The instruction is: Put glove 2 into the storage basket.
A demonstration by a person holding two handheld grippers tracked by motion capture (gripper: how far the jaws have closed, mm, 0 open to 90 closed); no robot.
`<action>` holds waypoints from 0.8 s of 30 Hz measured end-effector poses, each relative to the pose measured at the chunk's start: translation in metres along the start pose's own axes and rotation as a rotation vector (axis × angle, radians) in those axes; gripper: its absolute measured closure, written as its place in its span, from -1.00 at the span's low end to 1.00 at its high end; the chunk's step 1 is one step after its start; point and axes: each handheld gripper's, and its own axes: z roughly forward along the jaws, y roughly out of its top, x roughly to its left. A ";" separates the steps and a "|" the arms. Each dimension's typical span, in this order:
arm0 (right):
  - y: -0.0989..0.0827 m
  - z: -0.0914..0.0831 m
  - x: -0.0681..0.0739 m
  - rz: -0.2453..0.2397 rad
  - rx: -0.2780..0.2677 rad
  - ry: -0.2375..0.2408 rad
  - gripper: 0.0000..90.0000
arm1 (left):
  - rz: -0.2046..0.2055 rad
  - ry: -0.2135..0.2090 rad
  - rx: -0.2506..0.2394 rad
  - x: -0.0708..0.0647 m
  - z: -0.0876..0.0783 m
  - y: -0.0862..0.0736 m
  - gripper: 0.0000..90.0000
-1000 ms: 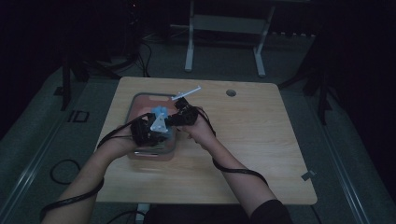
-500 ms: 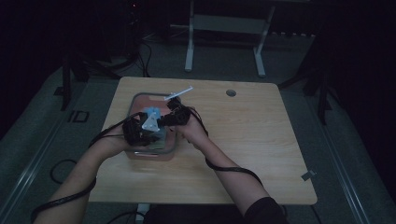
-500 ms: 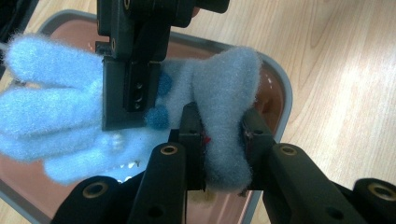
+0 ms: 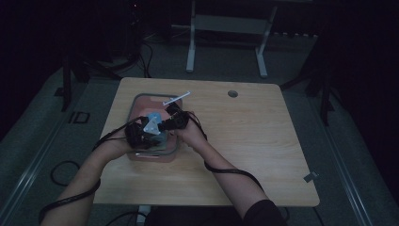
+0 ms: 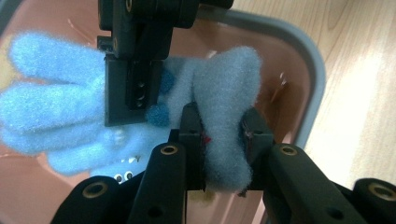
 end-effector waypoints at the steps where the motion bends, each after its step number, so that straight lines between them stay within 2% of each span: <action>1: -0.001 0.002 -0.001 0.000 0.006 -0.008 0.68 | -0.006 -0.003 -0.001 0.000 0.003 -0.001 0.68; 6: -0.002 0.006 -0.003 0.001 0.015 -0.034 0.67 | -0.017 -0.004 -0.002 0.003 0.011 -0.004 0.68; 7: -0.002 0.007 -0.002 -0.020 0.022 -0.059 0.67 | -0.022 -0.008 -0.002 0.003 0.012 -0.004 0.68; 10: -0.001 0.009 -0.003 -0.026 0.034 -0.062 0.66 | -0.029 -0.011 0.003 0.005 0.016 -0.006 0.68; 14: 0.000 0.017 -0.005 -0.038 0.072 -0.089 0.64 | -0.035 -0.020 0.015 0.006 0.022 -0.008 0.68; 24: 0.002 0.024 -0.006 -0.039 0.106 -0.111 0.54 | -0.040 -0.030 0.020 0.009 0.030 -0.012 0.67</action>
